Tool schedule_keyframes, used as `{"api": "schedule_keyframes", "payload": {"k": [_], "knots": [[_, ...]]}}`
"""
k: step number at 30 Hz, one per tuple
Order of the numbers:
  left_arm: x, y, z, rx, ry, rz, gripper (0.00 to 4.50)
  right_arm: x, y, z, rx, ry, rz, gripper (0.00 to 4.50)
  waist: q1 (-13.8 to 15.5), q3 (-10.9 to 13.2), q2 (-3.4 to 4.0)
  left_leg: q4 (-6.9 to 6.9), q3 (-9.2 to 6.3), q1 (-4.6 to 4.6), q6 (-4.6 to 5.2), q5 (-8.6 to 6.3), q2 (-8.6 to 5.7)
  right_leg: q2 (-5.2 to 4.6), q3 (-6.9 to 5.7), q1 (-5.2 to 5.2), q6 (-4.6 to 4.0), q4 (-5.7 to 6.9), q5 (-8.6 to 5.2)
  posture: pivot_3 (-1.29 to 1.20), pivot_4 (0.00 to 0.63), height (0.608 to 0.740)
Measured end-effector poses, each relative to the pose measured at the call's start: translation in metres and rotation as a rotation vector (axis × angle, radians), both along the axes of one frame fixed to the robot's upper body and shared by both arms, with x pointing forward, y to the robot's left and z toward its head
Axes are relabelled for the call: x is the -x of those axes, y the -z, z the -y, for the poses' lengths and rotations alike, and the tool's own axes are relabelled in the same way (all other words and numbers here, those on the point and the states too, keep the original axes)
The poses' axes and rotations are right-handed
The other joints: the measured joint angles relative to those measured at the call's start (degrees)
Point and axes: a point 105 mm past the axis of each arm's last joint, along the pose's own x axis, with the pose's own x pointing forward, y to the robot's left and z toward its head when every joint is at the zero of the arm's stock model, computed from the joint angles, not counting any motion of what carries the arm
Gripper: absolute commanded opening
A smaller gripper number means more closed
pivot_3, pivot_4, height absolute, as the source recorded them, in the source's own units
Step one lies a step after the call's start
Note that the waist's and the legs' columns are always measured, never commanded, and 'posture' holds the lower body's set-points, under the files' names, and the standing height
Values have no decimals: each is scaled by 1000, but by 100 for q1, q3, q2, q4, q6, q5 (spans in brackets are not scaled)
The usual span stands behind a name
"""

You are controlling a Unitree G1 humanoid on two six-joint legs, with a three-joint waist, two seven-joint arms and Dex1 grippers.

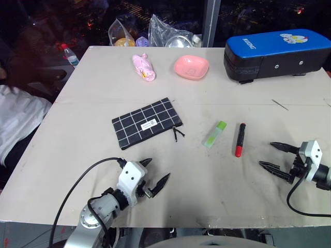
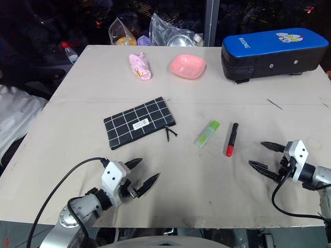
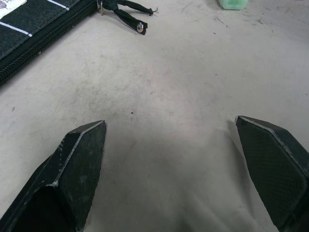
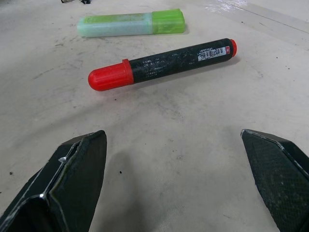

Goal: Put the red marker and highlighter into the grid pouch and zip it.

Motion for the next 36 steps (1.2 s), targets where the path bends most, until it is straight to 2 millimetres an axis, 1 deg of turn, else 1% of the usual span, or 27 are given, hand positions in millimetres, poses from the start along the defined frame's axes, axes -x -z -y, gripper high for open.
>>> {"api": "schedule_keyframes", "payload": {"k": [14,18,20,21,24,25,29,30,32,34,35,36], "knots": [[-2,-2,-4,-6,-12,10,4315,-2,-4,-6,-6,0,-17,4500,2,0,-1,4,2,1,-1,1,-1,12,-1,3,6,2,2,0,150,740],[-6,-9,-9,-13,-26,50,4315,0,-8,-13,-23,-25,-11,4500,3,0,-1,5,1,3,-3,2,0,18,-1,3,24,4,12,0,150,740],[-14,-20,-15,-2,-49,111,4315,-2,-14,-24,-76,-51,13,4500,5,2,-5,6,-2,4,-10,7,2,22,-2,4,25,7,13,0,150,740],[-21,-29,-22,4,-72,152,4315,-3,-19,-35,-119,-76,34,4500,1,2,-5,6,-4,6,-16,11,3,24,-2,3,25,13,14,0,150,740],[-34,-48,-42,-23,-104,231,4315,-4,-30,-62,-188,-155,63,4500,-8,2,-4,6,-6,10,-20,14,5,28,-2,3,26,22,14,0,150,740],[-35,-49,-46,-31,-109,234,4315,-5,-32,-66,-200,-166,69,4500,-6,2,-3,6,-6,10,-21,14,5,28,-3,3,27,22,14,0,150,740],[-39,-50,-80,-107,-150,221,4315,-6,-46,-88,-239,-229,107,4500,-4,3,-7,6,-7,7,-41,26,5,34,-13,2,28,23,14,0,150,740],[-39,-50,-91,-132,-164,218,4315,-5,-50,-92,-247,-242,116,4500,-4,4,-8,6,-7,7,-42,27,5,35,-28,2,28,22,14,0,150,740],[-37,-49,-113,-187,-185,208,4315,-5,-54,-102,-264,-268,128,4500,-4,6,-12,6,-9,6,-43,27,6,33,-38,2,28,22,14,0,150,740],[-35,-49,-126,-225,-191,209,4315,-3,-55,-107,-273,-286,123,4500,-4,6,-12,6,-9,6,-44,27,6,30,-39,2,28,22,14,0,150,740],[-32,-47,-136,-274,-178,201,4315,-3,-55,-111,-281,-301,125,4500,-6,5,-16,6,-11,6,-44,27,6,30,-42,1,28,23,14,0,150,740],[-29,-44,-153,-337,-184,179,4315,-3,-56,-116,-287,-319,124,4500,-8,5,-18,5,-14,6,-46,28,8,30,-46,1,26,23,13,0,150,740]]}}
